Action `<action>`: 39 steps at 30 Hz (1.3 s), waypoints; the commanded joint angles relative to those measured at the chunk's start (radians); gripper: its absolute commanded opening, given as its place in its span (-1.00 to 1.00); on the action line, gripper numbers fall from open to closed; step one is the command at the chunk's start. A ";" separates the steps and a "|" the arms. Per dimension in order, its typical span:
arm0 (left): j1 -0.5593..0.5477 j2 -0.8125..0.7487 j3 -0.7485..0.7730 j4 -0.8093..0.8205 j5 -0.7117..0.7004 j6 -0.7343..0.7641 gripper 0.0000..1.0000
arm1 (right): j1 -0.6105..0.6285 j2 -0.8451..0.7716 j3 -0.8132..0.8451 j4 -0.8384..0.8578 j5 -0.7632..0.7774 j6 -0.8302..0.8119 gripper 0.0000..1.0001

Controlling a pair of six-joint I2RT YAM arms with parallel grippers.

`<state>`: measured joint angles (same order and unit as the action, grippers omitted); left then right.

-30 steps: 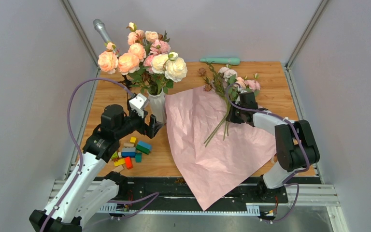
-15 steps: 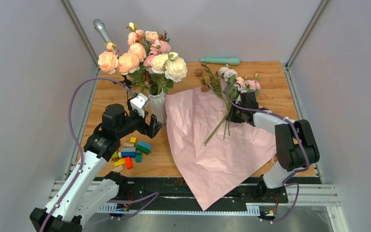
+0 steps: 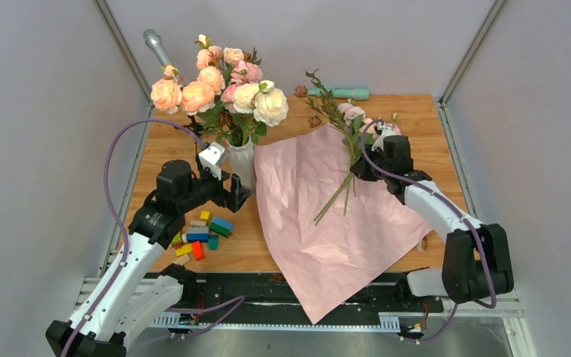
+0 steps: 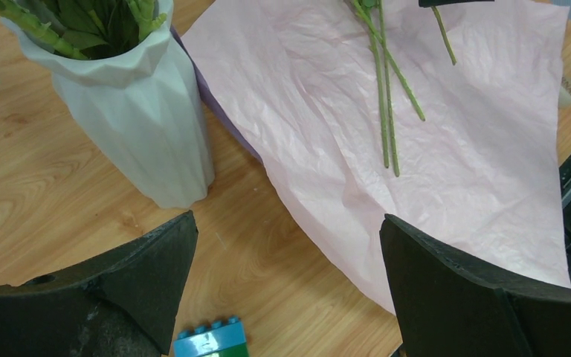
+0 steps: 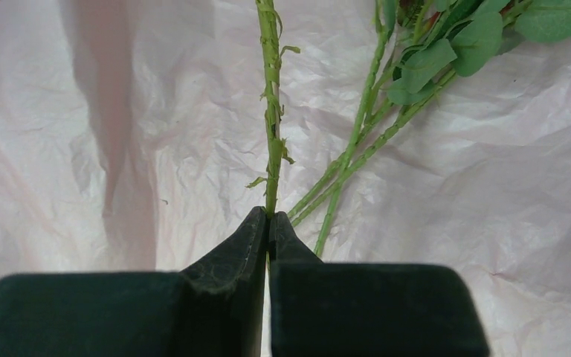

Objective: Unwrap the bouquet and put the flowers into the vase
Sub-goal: Pick up the fake flower from the wrapping paper, then insert the fake flower into the vase.

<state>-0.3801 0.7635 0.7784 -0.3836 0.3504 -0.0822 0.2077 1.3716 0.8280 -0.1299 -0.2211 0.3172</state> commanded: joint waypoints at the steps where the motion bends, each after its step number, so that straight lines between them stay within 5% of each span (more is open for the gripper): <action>1: -0.024 -0.030 0.038 0.033 -0.004 -0.094 0.97 | -0.004 -0.104 -0.030 0.036 -0.074 0.011 -1.00; 18: -0.299 0.047 0.095 0.304 -0.088 -0.417 0.95 | -0.003 -0.548 -0.199 0.227 -0.293 0.144 -1.00; 32: -0.490 0.227 0.279 0.514 -0.122 -0.455 0.96 | -0.001 -0.787 -0.212 0.362 -0.429 0.253 -1.00; 39: -0.523 0.298 0.373 0.615 -0.097 -0.473 0.99 | 0.005 -0.782 -0.145 0.384 -0.588 0.263 -1.00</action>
<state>-0.8875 1.0306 1.0718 0.1139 0.2451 -0.5350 0.2081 0.5789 0.6174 0.1883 -0.6956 0.5613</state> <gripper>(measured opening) 0.993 0.024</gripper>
